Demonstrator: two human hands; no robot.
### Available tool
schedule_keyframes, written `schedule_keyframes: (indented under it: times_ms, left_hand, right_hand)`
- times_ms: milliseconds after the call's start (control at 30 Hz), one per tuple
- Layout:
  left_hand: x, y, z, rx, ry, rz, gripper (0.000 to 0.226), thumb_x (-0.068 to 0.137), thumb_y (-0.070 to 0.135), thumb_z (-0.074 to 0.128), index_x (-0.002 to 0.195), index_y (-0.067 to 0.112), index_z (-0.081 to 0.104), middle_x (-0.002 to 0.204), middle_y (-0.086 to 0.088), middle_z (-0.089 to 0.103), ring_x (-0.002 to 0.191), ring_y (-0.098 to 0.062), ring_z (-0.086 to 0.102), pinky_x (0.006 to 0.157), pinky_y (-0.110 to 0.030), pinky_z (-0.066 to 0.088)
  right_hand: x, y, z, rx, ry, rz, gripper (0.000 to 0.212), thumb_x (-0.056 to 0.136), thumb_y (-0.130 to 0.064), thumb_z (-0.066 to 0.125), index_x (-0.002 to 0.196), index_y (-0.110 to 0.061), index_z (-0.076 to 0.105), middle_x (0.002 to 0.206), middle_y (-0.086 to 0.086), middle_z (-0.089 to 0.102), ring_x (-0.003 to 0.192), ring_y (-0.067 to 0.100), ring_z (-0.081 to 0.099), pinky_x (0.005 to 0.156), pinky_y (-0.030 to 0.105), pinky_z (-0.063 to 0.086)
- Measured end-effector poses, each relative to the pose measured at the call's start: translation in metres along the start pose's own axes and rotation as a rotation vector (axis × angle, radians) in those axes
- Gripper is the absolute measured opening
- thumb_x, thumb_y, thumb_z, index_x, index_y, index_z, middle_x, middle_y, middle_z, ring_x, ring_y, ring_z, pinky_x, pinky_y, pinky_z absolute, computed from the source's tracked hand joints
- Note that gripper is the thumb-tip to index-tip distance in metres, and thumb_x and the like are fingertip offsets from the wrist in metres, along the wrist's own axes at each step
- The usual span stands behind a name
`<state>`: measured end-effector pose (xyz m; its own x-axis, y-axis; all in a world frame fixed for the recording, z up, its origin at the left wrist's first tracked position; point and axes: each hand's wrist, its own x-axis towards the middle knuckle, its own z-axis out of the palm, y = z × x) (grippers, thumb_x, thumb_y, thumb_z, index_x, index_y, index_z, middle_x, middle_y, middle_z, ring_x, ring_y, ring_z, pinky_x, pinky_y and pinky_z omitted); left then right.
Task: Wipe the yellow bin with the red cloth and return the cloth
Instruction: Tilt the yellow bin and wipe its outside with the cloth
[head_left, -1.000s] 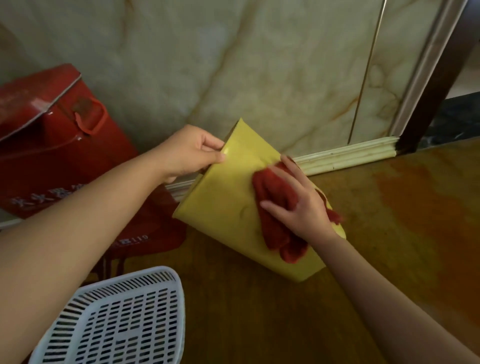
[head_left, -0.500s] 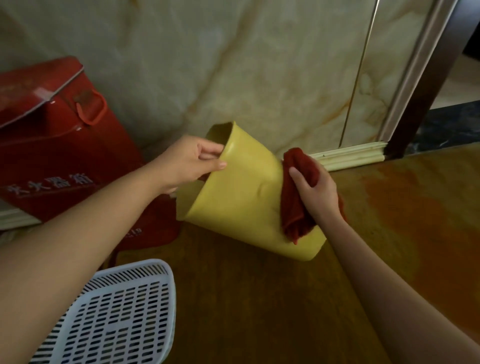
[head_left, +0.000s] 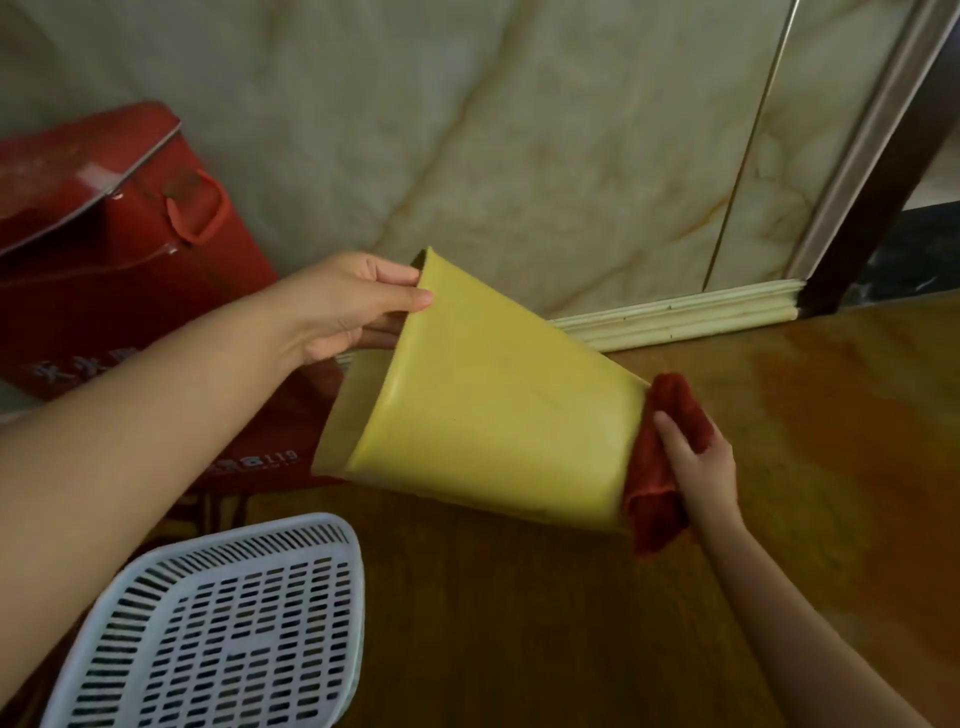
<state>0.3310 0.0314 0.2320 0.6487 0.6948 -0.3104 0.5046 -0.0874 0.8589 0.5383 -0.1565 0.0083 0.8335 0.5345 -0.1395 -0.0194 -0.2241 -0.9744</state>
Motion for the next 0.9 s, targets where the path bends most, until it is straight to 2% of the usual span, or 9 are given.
schedule_keyframes:
  times_ms: [67, 233, 367, 400, 500, 633, 733, 800, 900]
  left_hand:
    - [0.005, 0.003, 0.001, 0.008, 0.016, -0.005, 0.018, 0.086, 0.008, 0.051, 0.081, 0.019, 0.064, 0.055, 0.013, 0.07, 0.05, 0.001, 0.063, 0.047, -0.011, 0.049]
    - [-0.001, -0.009, -0.023, 0.005, 0.08, -0.055, 0.016, 0.086, 0.005, 0.048, 0.088, 0.014, 0.061, 0.055, 0.01, 0.071, 0.05, -0.001, 0.064, 0.052, -0.014, 0.051]
    - [0.005, -0.003, -0.013, 0.003, 0.013, -0.037, 0.013, 0.086, 0.01, 0.051, 0.089, 0.017, 0.062, 0.057, 0.011, 0.071, 0.053, -0.001, 0.065, 0.052, -0.013, 0.051]
    - [0.009, 0.003, -0.008, 0.025, -0.017, -0.013, 0.013, 0.085, 0.011, 0.052, 0.088, 0.018, 0.063, 0.057, 0.011, 0.07, 0.053, -0.001, 0.064, 0.052, -0.012, 0.051]
    - [0.009, 0.006, -0.004, 0.058, -0.118, 0.064, 0.016, 0.087, 0.016, 0.05, 0.094, 0.02, 0.064, 0.066, 0.01, 0.072, 0.06, 0.0, 0.065, 0.057, -0.013, 0.052]
    - [-0.018, -0.018, -0.009, 0.094, -0.146, 0.067, 0.038, 0.082, 0.012, 0.056, 0.119, 0.02, 0.055, 0.098, 0.003, 0.073, 0.083, -0.009, 0.068, 0.069, -0.019, 0.055]
    - [-0.043, -0.04, -0.001, 0.14, -0.011, 0.146, 0.035, 0.082, 0.009, 0.056, 0.115, 0.021, 0.057, 0.08, 0.008, 0.076, 0.072, -0.007, 0.069, 0.058, -0.015, 0.051]
    - [-0.041, -0.037, 0.004, 0.146, 0.088, 0.155, 0.032, 0.083, 0.008, 0.055, 0.114, 0.016, 0.059, 0.078, 0.0, 0.076, 0.074, -0.015, 0.069, 0.066, -0.023, 0.055]
    - [-0.032, -0.017, 0.017, 0.153, 0.112, 0.134, 0.032, 0.084, 0.007, 0.054, 0.116, 0.008, 0.058, 0.097, -0.015, 0.07, 0.087, -0.03, 0.066, 0.085, -0.039, 0.051]
  right_hand:
    - [0.003, 0.001, 0.005, 0.11, 0.03, 0.141, 0.053, 0.081, -0.045, 0.06, 0.129, -0.024, 0.049, 0.123, 0.01, 0.061, 0.098, 0.023, 0.061, 0.082, 0.039, 0.053]
    - [-0.008, -0.041, 0.036, -0.068, 0.073, -0.063, 0.046, 0.088, -0.045, 0.05, 0.131, -0.031, 0.047, 0.144, 0.004, 0.044, 0.126, 0.026, 0.047, 0.102, 0.048, 0.043]
    - [-0.027, -0.114, 0.076, -0.045, -0.06, -0.441, 0.04, 0.089, -0.039, 0.05, 0.127, -0.026, 0.053, 0.144, 0.004, 0.045, 0.134, 0.019, 0.037, 0.108, 0.021, 0.021]
    - [-0.029, -0.133, 0.09, -0.051, -0.129, -0.53, 0.043, 0.089, -0.044, 0.047, 0.128, -0.028, 0.053, 0.147, 0.004, 0.041, 0.136, 0.018, 0.033, 0.109, 0.022, 0.02]
    - [-0.024, -0.156, 0.111, -0.24, -0.242, -0.665, 0.051, 0.084, -0.061, 0.037, 0.133, -0.046, 0.038, 0.157, -0.003, 0.017, 0.145, 0.017, 0.006, 0.11, 0.053, 0.016]
    - [0.008, -0.1, 0.077, -0.475, -0.158, -0.467, 0.058, 0.08, -0.064, 0.042, 0.134, -0.043, 0.037, 0.154, -0.003, 0.026, 0.141, 0.021, 0.022, 0.112, 0.059, 0.014]
    - [0.021, -0.052, 0.041, -0.347, -0.063, -0.174, 0.058, 0.082, -0.056, 0.048, 0.132, -0.026, 0.047, 0.151, 0.001, 0.032, 0.134, 0.026, 0.035, 0.109, 0.047, 0.027]
    - [0.019, -0.041, 0.031, -0.241, 0.017, -0.04, 0.056, 0.083, -0.053, 0.05, 0.131, -0.023, 0.048, 0.151, 0.002, 0.032, 0.133, 0.026, 0.036, 0.104, 0.042, 0.031]
    - [-0.001, -0.051, 0.039, -0.237, 0.022, -0.153, 0.049, 0.087, -0.051, 0.044, 0.132, -0.03, 0.046, 0.152, 0.0, 0.03, 0.137, 0.023, 0.031, 0.108, 0.041, 0.028]
